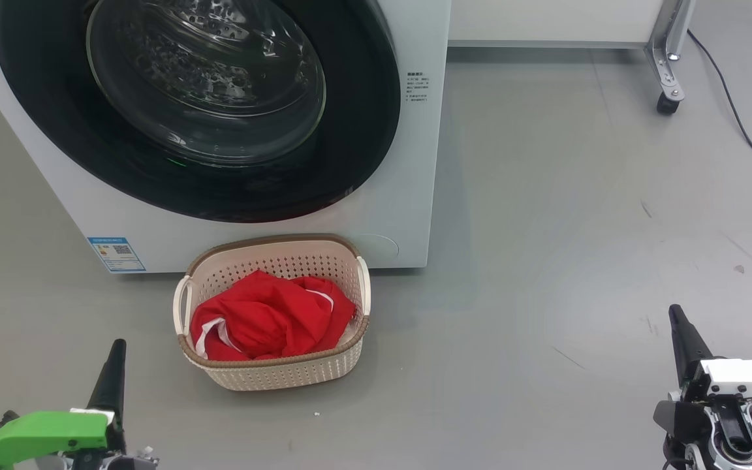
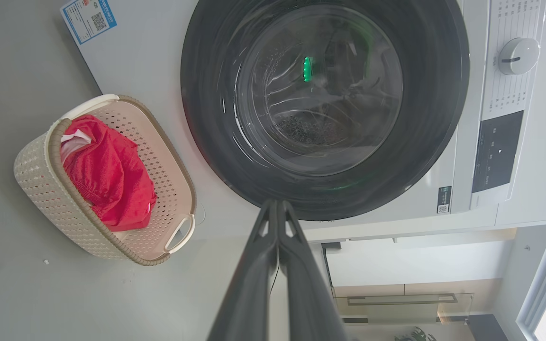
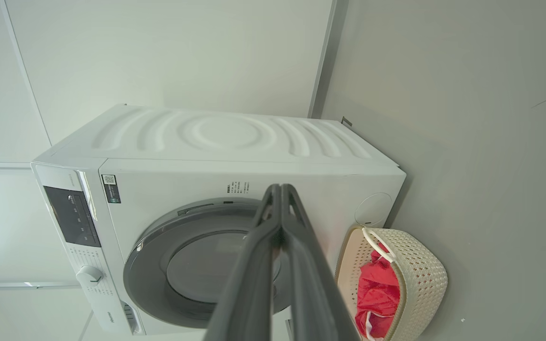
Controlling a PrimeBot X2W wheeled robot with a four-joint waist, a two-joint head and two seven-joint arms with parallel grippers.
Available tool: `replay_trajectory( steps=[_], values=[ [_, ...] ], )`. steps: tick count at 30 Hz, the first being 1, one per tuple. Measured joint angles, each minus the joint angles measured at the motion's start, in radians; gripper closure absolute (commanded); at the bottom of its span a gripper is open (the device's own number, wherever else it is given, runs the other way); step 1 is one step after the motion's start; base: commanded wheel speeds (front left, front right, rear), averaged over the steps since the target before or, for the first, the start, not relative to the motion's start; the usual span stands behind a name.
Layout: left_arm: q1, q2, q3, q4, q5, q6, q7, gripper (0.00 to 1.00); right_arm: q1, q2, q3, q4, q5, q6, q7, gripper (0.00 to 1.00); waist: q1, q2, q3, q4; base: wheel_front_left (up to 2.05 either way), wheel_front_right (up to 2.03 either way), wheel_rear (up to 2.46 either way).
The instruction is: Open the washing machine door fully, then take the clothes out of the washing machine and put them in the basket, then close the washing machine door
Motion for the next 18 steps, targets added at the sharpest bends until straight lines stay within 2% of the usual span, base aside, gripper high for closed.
replay_trajectory(
  steps=[5,18],
  values=[
    [-0.002,0.000,0.016,0.001,-0.049,0.000,0.013,1.00,-0.001,0.003,-0.010,0.001,0.054,0.006,0.015,1.00,0.0000,0.0000,-0.003,-0.002,0.00,0.00,0.00],
    [-0.012,-0.001,0.017,0.003,-0.050,0.000,0.016,1.00,-0.004,0.004,-0.011,0.001,0.055,0.006,0.015,1.00,0.0000,0.0000,-0.003,-0.002,0.00,0.00,0.00]
  ],
)
